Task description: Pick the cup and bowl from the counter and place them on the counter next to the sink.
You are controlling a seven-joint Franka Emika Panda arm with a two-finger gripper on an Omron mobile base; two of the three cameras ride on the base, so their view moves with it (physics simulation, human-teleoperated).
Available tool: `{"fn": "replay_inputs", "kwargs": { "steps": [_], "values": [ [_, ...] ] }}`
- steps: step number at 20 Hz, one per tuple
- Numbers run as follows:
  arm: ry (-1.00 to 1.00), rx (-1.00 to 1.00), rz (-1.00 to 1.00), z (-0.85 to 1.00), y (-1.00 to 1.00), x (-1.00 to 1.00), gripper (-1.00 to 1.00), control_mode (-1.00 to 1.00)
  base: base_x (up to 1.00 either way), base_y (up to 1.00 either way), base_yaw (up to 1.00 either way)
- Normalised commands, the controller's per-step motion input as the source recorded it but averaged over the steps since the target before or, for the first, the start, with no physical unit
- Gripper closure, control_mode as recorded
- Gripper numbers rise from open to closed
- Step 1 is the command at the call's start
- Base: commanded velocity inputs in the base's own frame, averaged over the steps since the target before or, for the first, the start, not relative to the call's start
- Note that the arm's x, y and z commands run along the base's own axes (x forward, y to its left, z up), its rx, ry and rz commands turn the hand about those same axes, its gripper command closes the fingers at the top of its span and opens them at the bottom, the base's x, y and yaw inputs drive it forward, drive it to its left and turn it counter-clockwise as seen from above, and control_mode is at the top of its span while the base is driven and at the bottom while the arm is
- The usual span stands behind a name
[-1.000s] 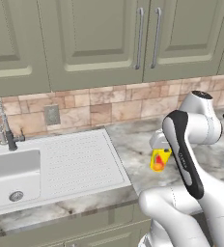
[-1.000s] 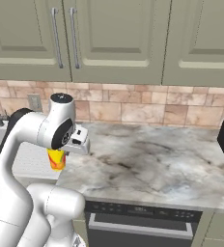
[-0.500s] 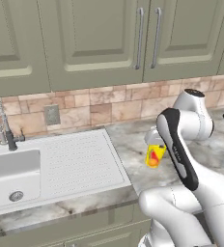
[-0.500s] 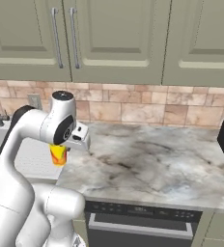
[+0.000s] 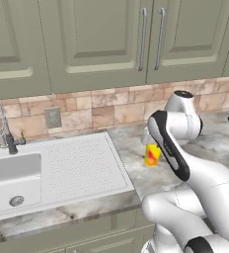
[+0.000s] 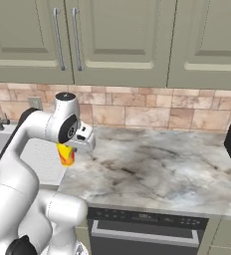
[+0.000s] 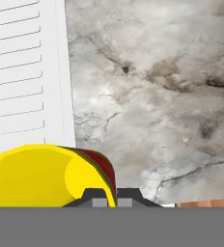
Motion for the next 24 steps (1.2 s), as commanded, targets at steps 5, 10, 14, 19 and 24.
{"fn": "replay_inputs", "kwargs": {
  "steps": [5,10,14,19,24],
  "values": [
    [-0.02,0.00,-0.07,-0.24,-0.09,0.00,1.00,-1.00,0.00,0.00,0.00],
    [0.00,0.00,-0.03,-0.01,-0.01,0.10,1.00,-1.00,0.00,0.00,0.00],
    [0.00,-0.01,-0.04,0.00,0.00,0.51,1.00,-1.00,0.00,0.00,0.00],
    [0.05,-0.04,-0.07,-0.06,0.00,0.64,1.00,-1.00,0.00,0.00,0.00],
    [0.07,-0.04,-0.08,-0.08,0.00,0.64,1.00,-1.00,0.00,0.00,0.00]
  ]
}}
